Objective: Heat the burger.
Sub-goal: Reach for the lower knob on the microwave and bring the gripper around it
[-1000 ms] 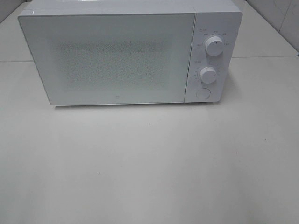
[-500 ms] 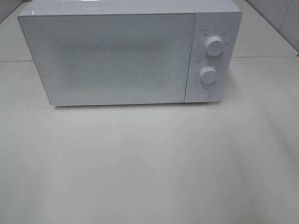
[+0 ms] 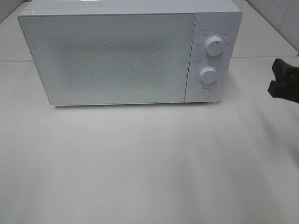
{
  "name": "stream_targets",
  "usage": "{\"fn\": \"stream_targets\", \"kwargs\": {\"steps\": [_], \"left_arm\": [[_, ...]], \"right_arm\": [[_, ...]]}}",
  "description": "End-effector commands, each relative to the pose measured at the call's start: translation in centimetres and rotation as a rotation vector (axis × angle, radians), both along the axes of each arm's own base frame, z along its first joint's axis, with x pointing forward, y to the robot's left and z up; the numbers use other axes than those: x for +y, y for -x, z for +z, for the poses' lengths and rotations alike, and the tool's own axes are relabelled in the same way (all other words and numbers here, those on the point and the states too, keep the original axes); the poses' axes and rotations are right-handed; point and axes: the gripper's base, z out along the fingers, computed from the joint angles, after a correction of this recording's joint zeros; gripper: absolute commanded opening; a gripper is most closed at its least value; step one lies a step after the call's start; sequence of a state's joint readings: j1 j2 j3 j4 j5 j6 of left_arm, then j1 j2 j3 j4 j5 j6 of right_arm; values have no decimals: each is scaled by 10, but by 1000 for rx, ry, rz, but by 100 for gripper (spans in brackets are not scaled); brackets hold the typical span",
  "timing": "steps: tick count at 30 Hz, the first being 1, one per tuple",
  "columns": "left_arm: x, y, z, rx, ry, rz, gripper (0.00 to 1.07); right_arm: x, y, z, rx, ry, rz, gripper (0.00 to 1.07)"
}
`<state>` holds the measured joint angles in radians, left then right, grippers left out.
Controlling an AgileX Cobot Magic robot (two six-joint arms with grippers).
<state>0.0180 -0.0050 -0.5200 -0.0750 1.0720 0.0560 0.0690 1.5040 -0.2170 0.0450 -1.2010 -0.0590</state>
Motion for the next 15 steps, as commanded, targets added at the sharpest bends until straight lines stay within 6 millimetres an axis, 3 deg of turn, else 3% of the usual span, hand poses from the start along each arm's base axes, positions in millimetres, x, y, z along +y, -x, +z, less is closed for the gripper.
{"fn": "stream_targets", "kwargs": {"steps": [1,7,15], "left_arm": [[0,2,-1,-12,3,5,100],[0,2,-1,-12,3,5,100],[0,2,-1,-12,3,5,100]], "right_arm": [[1,-3,8,-176,-1,16,76],[10,-5,-4,-116,-36,9,77],[50,3,-12,-78,9,-8,77]]}}
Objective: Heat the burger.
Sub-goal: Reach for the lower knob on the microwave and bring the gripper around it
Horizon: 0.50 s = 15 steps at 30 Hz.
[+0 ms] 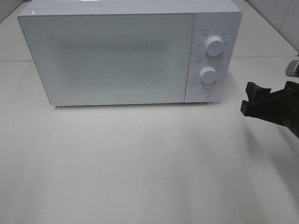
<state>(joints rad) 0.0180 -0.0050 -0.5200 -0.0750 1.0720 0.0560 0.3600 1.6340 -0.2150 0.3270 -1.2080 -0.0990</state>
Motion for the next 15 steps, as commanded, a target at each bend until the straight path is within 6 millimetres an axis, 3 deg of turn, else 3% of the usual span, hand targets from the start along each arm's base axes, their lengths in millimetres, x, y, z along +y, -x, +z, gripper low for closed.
{"fn": "stream_targets", "kwargs": {"steps": [1,7,15], "left_arm": [[0,2,-1,-12,3,5,100],[0,2,-1,-12,3,5,100],[0,2,-1,-12,3,5,100]], "right_arm": [[14,-3,17,-212,36,-24,77],[43,-20,9,-214,56,46,76],[61,-49,-2,-224,47,52,76]]}}
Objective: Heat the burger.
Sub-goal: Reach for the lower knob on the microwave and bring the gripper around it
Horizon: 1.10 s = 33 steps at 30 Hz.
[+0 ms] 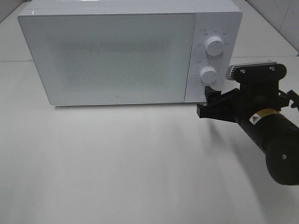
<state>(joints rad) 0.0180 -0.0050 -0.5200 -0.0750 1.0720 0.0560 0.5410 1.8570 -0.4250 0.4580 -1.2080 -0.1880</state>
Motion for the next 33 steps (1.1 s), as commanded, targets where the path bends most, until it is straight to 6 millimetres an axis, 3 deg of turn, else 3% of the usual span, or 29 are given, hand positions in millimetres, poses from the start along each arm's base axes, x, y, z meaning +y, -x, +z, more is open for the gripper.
{"fn": "stream_targets", "kwargs": {"steps": [1,15,26,33], "left_arm": [[0,2,-1,-12,3,5,100],[0,2,-1,-12,3,5,100],[0,2,-1,-12,3,5,100],[0,2,-1,-12,3,5,100]], "right_arm": [[7,-15,19,-242,-28,-15,76],[21,-49,14,-284,-71,-44,76],[16,-61,19,-307,-81,-64,76],[19,-65,11,-298,-72,-51,76]]}}
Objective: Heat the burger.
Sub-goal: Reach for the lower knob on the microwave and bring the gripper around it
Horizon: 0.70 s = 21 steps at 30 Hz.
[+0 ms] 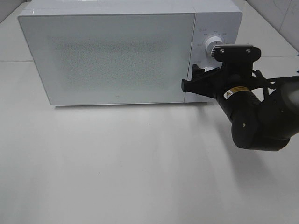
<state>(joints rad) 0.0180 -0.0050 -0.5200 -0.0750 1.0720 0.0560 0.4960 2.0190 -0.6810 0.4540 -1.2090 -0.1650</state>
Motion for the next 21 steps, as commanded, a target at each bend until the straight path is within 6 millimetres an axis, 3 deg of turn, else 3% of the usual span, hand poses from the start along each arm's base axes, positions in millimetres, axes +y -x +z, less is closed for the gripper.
{"fn": "stream_targets", "kwargs": {"steps": [1,21], "left_arm": [[0,2,-1,-12,3,5,100],[0,2,-1,-12,3,5,100]], "right_arm": [[0,-4,16,-211,2,-12,76],[0,-4,13,-205,7,-5,73]]}}
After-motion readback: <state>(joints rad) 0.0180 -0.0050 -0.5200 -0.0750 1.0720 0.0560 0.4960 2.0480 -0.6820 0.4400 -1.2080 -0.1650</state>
